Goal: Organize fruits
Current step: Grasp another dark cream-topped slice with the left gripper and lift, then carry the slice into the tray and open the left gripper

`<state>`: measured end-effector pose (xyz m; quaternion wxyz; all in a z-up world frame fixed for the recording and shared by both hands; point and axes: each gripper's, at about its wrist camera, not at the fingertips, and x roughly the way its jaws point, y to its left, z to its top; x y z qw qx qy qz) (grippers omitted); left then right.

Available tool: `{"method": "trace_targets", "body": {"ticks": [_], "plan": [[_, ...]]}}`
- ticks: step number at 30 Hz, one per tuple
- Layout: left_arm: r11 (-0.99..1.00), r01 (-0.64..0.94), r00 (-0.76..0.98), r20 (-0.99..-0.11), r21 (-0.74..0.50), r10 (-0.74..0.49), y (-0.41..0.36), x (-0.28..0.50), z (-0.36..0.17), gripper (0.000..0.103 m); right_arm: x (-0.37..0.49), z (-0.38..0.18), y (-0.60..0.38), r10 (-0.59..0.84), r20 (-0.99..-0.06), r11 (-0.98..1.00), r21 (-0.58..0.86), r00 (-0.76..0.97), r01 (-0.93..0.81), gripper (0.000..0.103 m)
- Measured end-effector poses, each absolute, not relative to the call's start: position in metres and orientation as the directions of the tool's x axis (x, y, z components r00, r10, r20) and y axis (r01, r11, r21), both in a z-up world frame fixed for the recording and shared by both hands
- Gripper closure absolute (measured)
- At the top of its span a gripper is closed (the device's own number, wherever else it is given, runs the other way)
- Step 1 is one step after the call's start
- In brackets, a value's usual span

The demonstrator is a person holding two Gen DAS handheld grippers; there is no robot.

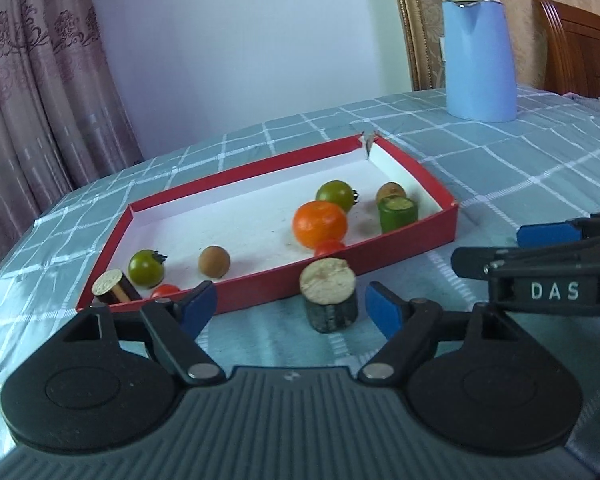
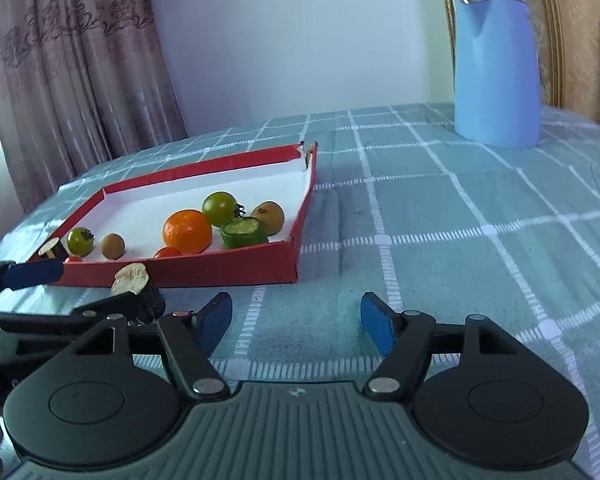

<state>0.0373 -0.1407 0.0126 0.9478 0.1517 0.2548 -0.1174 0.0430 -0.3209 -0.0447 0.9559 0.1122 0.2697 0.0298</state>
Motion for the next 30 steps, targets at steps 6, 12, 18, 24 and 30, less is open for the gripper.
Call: {"method": "trace_targets", "body": {"ticks": [6,12,18,24,30], "plan": [[0.929,0.285,0.838,-0.532,0.236,-0.122,-0.148,0.047,0.009,0.023,0.044,-0.046,-0.325,0.127,-0.505,0.966,0.257,0.854,0.008,0.032],[0.937,0.271,0.819,-0.564,0.221,-0.104,-0.15,0.064,-0.001,0.023,0.045,-0.047,-0.326,0.132,-0.509,0.964,0.266,0.851,0.01,0.032],[0.945,0.269,0.805,-0.581,0.184,-0.115,-0.144,0.067,-0.002,0.046,0.045,-0.048,-0.326,0.132,-0.512,0.964,0.267,0.849,0.011,0.032],[0.95,0.268,0.808,-0.574,0.16,-0.132,-0.132,0.06,0.006,0.07,0.044,-0.048,-0.328,0.134,-0.511,0.961,0.277,0.849,0.015,0.032],[0.963,0.228,0.85,-0.511,0.143,-0.126,-0.1,0.051,0.036,0.07,0.044,-0.048,-0.328,0.133,-0.51,0.961,0.277,0.85,0.016,0.032]]}}
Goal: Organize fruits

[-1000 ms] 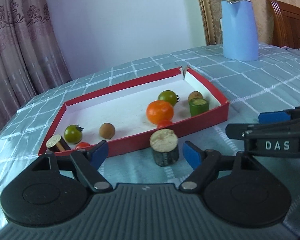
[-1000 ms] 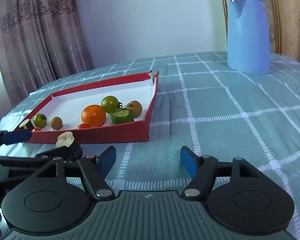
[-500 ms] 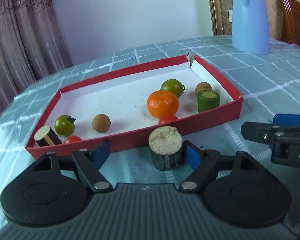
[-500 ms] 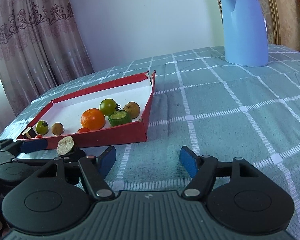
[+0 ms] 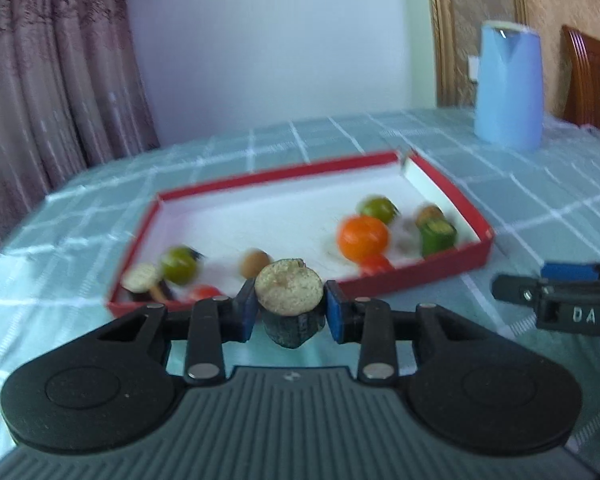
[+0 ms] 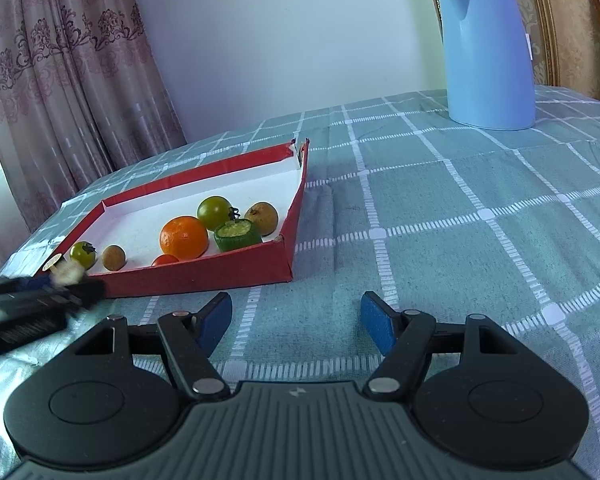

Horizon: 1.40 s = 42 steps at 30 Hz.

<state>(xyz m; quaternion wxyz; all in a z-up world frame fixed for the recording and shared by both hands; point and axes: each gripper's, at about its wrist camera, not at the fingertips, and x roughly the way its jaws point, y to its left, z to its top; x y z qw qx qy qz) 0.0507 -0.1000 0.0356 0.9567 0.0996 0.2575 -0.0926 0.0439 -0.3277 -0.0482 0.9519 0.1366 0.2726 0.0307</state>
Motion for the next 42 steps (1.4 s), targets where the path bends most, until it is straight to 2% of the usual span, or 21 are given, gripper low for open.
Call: {"method": "trace_targets", "body": {"ticks": [5,10,25,29,32,38,40,42], "plan": [[0.984,0.122,0.884,-0.466,0.132,-0.047,-0.063,0.067,0.062,0.07,0.044,-0.048,-0.328,0.135,-0.509,0.959,0.282,0.85,0.017,0.032],[0.991,0.055,0.886,-0.464,0.125,0.009,-0.044,0.096,0.072,0.071,0.044,-0.049,-0.328,0.135,-0.51,0.959,0.282,0.849,0.017,0.032],[0.993,0.051,0.841,-0.541,0.107,0.015,-0.047,0.145,0.044,0.07,0.044,-0.049,-0.326,0.133,-0.516,0.961,0.275,0.846,0.017,0.031],[0.994,0.039,0.843,-0.538,0.106,0.024,-0.043,0.146,0.042,0.07,0.044,-0.049,-0.326,0.132,-0.518,0.962,0.272,0.845,0.016,0.03],[0.995,0.035,0.848,-0.529,0.096,0.021,-0.039,0.141,0.048,0.066,0.044,-0.048,-0.326,0.132,-0.518,0.962,0.272,0.845,0.016,0.03],[0.995,0.044,0.883,-0.469,0.086,0.002,-0.037,0.1,0.061,0.033,0.045,-0.048,-0.324,0.125,-0.524,0.966,0.257,0.843,0.017,0.03],[0.997,0.036,0.894,-0.448,0.075,0.002,-0.037,0.084,0.062,0.009,0.045,-0.048,-0.322,0.118,-0.528,0.969,0.246,0.841,0.018,0.03],[0.997,0.033,0.912,-0.41,0.067,-0.003,-0.036,0.065,0.06,0.006,0.045,-0.047,-0.32,0.11,-0.533,0.973,0.23,0.839,0.019,0.03]]}}
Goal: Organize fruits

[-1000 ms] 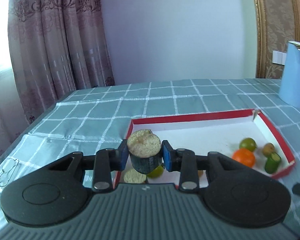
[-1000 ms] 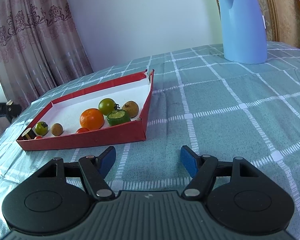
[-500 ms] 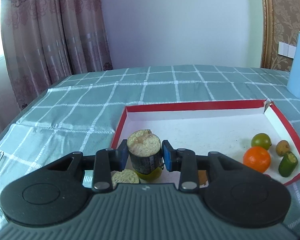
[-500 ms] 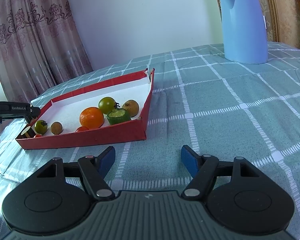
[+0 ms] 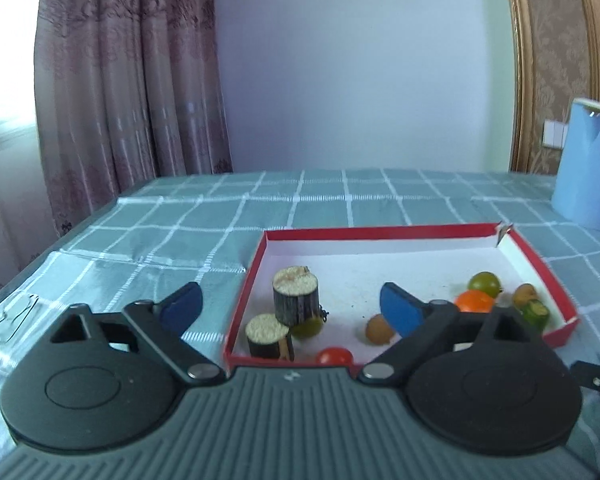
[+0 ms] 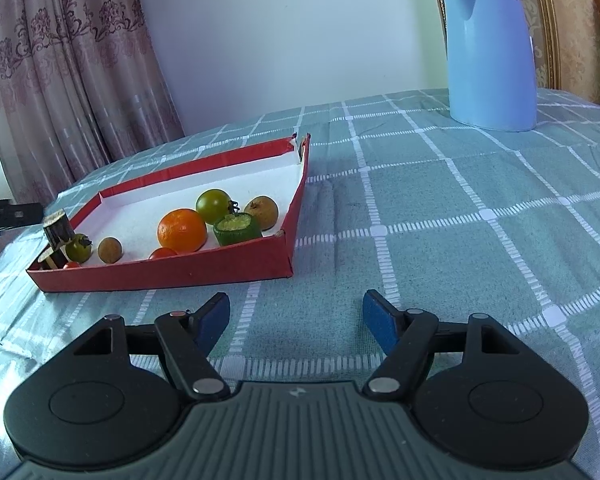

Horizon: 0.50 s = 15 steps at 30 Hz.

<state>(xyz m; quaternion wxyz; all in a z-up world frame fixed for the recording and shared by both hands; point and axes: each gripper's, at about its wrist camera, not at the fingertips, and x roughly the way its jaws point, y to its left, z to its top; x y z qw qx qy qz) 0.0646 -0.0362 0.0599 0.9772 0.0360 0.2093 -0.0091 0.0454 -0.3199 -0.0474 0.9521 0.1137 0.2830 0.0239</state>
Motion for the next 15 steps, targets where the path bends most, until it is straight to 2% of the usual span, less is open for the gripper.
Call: {"method": "trace_targets", "body": {"ticks": [4,6,9,11,15], "plan": [[0.996,0.035,0.922,-0.387,0.078,-0.002,-0.038,0.04,0.051,0.0,0.047,-0.047,-0.316,0.095,-0.544,0.979,0.201,0.834,0.02,0.03],[0.997,0.031,0.921,-0.39,0.074,0.001,-0.038,0.032,0.044,0.0,0.048,-0.047,-0.312,0.081,-0.553,0.984,0.177,0.829,0.022,0.029],[0.997,0.03,0.911,-0.412,0.066,0.0,-0.039,0.024,0.031,0.0,0.049,-0.045,-0.304,0.035,-0.565,0.99,0.133,0.824,0.05,0.028],[0.998,0.024,0.903,-0.429,0.066,0.007,-0.038,0.024,0.023,0.0,0.048,-0.045,-0.299,0.033,-0.563,0.989,0.14,0.826,0.056,0.022],[1.0,0.014,0.881,-0.473,0.022,-0.002,-0.03,0.029,0.014,0.0,0.046,-0.043,-0.283,0.021,-0.556,0.99,0.129,0.831,0.061,0.022]]}}
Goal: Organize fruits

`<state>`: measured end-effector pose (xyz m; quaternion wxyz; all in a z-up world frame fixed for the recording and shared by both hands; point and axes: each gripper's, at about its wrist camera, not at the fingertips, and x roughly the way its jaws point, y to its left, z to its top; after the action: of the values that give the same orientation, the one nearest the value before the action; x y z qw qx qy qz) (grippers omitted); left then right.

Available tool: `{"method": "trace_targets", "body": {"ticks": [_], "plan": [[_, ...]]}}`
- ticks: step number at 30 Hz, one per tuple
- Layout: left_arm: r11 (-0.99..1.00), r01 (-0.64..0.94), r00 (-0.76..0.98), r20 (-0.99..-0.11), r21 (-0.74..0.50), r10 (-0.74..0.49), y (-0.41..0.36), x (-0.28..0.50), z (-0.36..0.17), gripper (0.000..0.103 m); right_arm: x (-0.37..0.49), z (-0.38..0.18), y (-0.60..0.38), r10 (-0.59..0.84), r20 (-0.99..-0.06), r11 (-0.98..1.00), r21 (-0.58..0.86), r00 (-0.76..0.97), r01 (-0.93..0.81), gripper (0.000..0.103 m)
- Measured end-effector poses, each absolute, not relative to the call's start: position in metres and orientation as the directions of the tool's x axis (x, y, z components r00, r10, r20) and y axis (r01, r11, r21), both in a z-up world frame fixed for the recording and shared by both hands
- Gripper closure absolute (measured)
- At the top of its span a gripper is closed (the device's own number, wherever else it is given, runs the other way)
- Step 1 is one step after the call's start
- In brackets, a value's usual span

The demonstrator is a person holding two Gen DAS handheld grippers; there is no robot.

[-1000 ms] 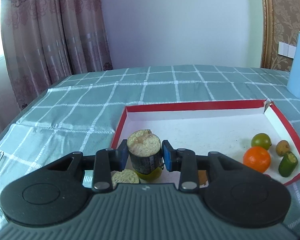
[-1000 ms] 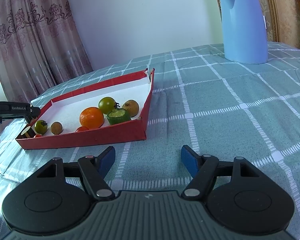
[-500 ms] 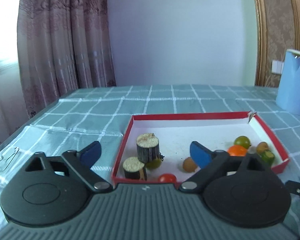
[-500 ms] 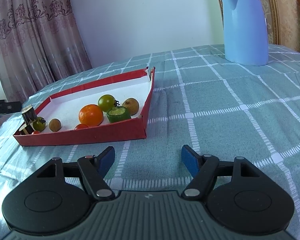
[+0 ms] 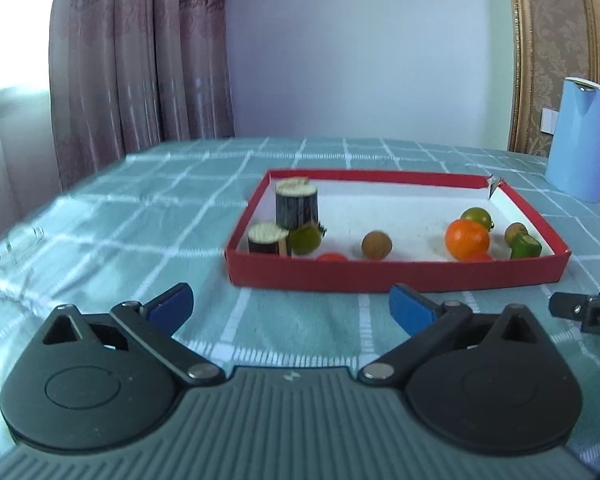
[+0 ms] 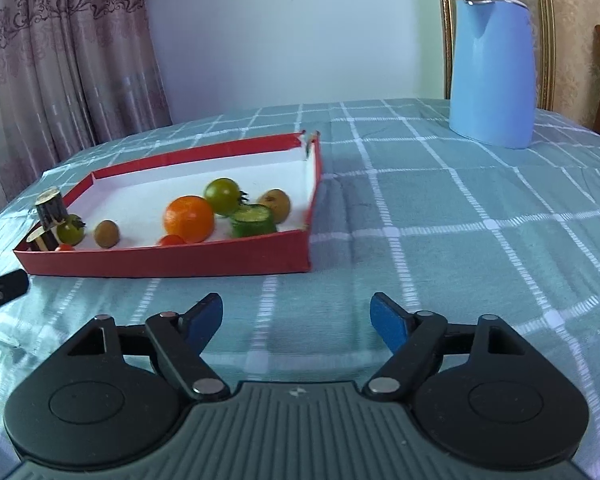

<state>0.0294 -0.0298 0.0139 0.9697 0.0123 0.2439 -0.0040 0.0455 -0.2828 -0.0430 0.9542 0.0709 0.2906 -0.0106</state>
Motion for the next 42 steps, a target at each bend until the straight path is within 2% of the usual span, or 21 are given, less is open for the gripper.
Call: {"method": "trace_targets", "body": {"ticks": [6,12,18,27,34,42], "plan": [[0.999,0.012,0.85,-0.525,-0.047,-0.035,-0.018,0.039,0.006,0.0,0.05,-0.042,-0.26,0.011,-0.56,0.993,0.106,0.828,0.058,0.022],[0.996,0.047,0.841,-0.534,-0.078,-0.082,-0.016,0.04,0.004,0.0,0.054,-0.042,-0.247,0.007,-0.562,0.994,0.092,0.827,0.054,0.022],[0.995,0.062,0.846,-0.525,-0.081,-0.096,-0.018,0.038,0.005,0.0,0.058,-0.043,-0.236,-0.01,-0.573,0.997,0.061,0.819,0.056,0.022],[0.993,0.075,0.864,-0.491,-0.088,-0.109,-0.016,0.034,0.012,0.0,0.053,-0.041,-0.237,-0.01,-0.542,0.995,0.075,0.84,0.06,0.022],[0.996,0.053,0.87,-0.487,-0.068,-0.079,-0.016,0.039,0.023,0.0,0.052,-0.04,-0.238,-0.009,-0.534,0.995,0.082,0.845,0.062,0.022],[0.998,0.062,0.895,-0.442,-0.017,-0.063,-0.025,0.038,0.039,0.0,0.05,-0.036,-0.229,0.011,-0.51,0.997,0.075,0.86,0.032,0.022]]}}
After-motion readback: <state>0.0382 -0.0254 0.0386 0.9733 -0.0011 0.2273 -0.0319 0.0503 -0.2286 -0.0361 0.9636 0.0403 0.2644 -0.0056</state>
